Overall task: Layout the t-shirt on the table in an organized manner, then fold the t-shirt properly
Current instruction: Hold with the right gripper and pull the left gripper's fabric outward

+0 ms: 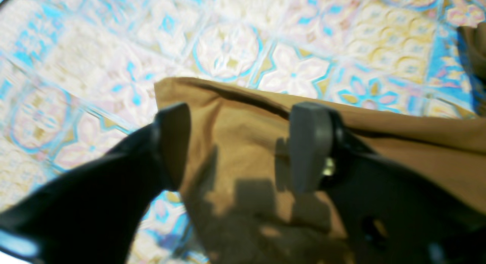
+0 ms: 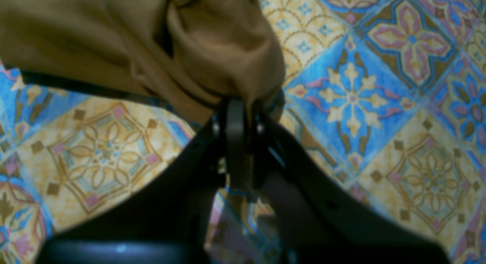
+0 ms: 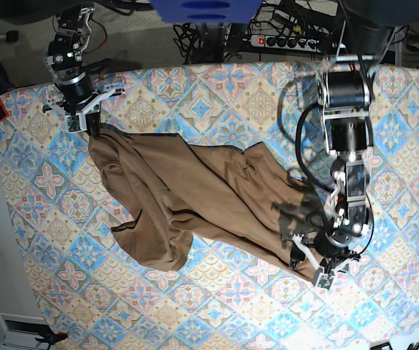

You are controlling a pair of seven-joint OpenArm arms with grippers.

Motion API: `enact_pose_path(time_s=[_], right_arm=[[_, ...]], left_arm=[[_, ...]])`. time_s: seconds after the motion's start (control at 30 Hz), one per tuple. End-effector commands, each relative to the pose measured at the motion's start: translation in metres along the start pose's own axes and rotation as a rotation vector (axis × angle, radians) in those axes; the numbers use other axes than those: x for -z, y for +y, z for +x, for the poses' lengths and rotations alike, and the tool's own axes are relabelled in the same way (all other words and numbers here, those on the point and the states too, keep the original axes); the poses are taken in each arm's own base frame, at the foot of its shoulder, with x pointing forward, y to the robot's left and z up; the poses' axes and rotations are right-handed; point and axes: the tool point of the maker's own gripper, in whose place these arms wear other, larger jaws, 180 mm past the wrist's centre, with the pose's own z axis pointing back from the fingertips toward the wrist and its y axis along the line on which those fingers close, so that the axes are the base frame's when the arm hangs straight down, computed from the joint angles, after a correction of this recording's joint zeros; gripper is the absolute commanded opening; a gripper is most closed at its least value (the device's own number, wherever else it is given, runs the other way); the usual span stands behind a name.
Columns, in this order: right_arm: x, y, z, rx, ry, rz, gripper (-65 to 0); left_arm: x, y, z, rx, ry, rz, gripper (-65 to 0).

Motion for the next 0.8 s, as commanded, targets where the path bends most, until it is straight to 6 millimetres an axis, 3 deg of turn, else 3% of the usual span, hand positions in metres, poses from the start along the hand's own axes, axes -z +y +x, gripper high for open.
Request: enact_pose_path(time_s=[0.0, 0.07, 0.23, 0.4, 0.53, 0.77], right_arm=[[-0.002, -0.003, 0.013, -0.003, -0.048, -0.004, -65.0], [-0.001, -0.002, 0.013, -0.003, -0.048, -0.002, -65.0], [-0.001, -0.002, 0.013, -0.003, -0.048, -0.001, -65.0], [-0.001, -0.002, 0.013, -0.003, -0.048, -0.001, -65.0], [-0.001, -0.002, 0.012, -0.003, -0.045, 0.000, -65.0], [-0.001, -0.002, 0.012, -0.004, -0.045, 0.000, -65.0]], left_arm=[[-0.013, 0.002, 0.020, 0.029, -0.052, 0.017, -33.0], [-0.029, -0.005, 0.012, 0.062, -0.027, 0.024, -36.4], [-0.064, -0.035, -0.031, 0.082, 0.100, 0.002, -40.8], [-0.086, -0.041, -0.060, -0.223, 0.120, -0.048, -32.5], [-0.084, -0.052, -0.089, -0.332, 0.223, -0.114, -25.1], [-0.066, -0.070, -0.113, -0.392, 0.280, -0.175, -25.0]])
